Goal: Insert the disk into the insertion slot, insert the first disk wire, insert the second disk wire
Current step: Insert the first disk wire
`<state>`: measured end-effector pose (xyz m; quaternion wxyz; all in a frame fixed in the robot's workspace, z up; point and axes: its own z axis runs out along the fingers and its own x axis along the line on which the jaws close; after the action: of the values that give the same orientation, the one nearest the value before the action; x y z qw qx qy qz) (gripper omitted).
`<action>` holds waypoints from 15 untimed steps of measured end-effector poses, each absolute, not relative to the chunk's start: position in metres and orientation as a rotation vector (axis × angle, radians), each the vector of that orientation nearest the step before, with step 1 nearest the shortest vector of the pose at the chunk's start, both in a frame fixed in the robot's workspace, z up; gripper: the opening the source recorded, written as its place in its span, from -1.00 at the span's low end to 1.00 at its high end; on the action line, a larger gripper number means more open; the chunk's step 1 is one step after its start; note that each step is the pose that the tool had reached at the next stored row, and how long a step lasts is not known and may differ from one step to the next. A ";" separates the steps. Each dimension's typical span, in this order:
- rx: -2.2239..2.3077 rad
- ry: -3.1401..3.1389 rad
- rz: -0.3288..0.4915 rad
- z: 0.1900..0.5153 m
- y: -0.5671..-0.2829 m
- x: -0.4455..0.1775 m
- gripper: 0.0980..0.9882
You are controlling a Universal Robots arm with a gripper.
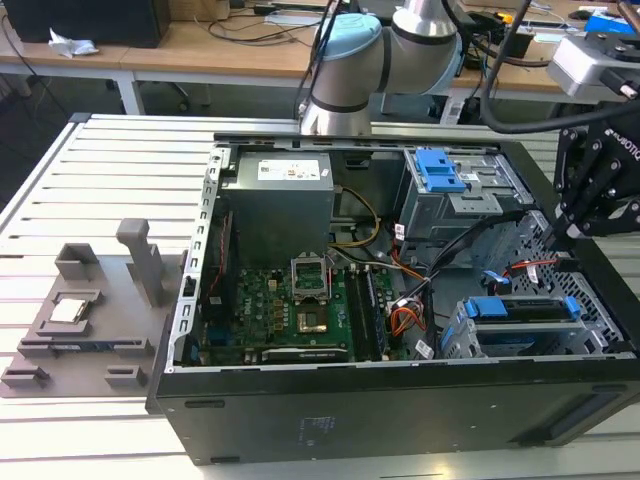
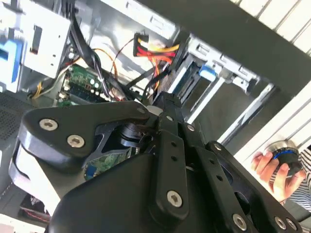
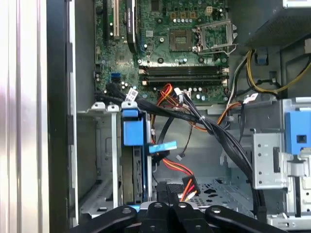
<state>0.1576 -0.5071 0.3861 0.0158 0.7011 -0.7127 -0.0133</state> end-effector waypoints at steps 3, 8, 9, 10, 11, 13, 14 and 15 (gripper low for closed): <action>2.179 -2.215 -0.040 0.378 -0.503 0.170 -0.98; 2.178 -2.212 -0.037 0.374 -0.501 0.185 -0.98; 2.178 -2.212 -0.037 0.374 -0.501 0.185 -0.98; 2.178 -2.212 -0.037 0.374 -0.501 0.185 -0.98; 2.177 -2.212 -0.036 0.374 -0.501 0.185 -0.98; 2.177 -2.212 -0.036 0.374 -0.501 0.185 -0.98; 2.177 -2.212 -0.036 0.374 -0.501 0.185 -0.96; 2.177 -2.212 -0.036 0.374 -0.501 0.185 -0.84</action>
<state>0.1851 -0.5007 0.3737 0.0188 0.7013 -0.7125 -0.0116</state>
